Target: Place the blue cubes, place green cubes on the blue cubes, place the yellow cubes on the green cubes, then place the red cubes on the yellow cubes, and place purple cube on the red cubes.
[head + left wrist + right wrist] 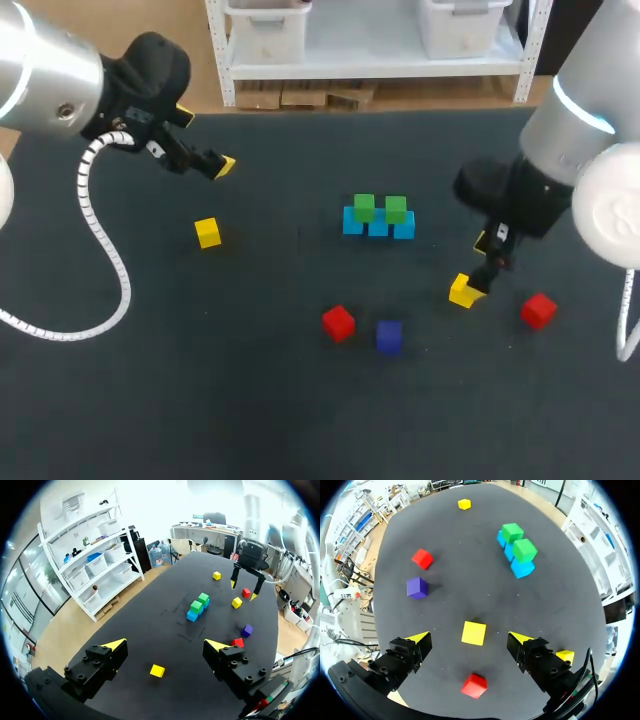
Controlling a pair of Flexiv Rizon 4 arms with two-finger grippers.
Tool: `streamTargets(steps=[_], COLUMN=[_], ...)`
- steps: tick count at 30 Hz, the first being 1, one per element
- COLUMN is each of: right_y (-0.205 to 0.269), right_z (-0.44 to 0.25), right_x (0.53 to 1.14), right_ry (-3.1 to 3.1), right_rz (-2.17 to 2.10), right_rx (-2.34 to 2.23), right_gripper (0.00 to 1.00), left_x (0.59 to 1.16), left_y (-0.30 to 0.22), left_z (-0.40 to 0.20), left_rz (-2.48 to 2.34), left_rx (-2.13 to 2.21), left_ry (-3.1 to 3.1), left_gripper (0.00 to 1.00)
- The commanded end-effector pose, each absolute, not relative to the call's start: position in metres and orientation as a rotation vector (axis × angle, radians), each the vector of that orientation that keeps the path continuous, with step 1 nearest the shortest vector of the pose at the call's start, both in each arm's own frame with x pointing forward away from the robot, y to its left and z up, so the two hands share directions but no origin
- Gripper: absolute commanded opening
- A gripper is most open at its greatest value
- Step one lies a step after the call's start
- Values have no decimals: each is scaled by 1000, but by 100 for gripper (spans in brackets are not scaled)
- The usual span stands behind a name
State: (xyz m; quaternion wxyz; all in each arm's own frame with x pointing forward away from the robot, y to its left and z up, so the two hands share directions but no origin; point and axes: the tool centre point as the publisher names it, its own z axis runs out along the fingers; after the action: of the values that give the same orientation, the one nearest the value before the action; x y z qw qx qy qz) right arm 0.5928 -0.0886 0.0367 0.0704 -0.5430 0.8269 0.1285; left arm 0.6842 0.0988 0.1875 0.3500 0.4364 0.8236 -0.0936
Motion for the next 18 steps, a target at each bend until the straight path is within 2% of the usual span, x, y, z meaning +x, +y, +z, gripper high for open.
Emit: streamTargets(steps=[1,18], right_y=[-85,-79], right_z=[26,-2], right_x=[602,618], right_ry=[2498,2523], right_rz=[472,525], right_rx=[-1699,-1839], right_gripper=[100,100], left_x=[684,684], left_y=[100,100], left_z=[187,187], left_rz=[-248,-248], left_rx=[1133,1133], left_ry=[2129,2129], left_gripper=[100,100])
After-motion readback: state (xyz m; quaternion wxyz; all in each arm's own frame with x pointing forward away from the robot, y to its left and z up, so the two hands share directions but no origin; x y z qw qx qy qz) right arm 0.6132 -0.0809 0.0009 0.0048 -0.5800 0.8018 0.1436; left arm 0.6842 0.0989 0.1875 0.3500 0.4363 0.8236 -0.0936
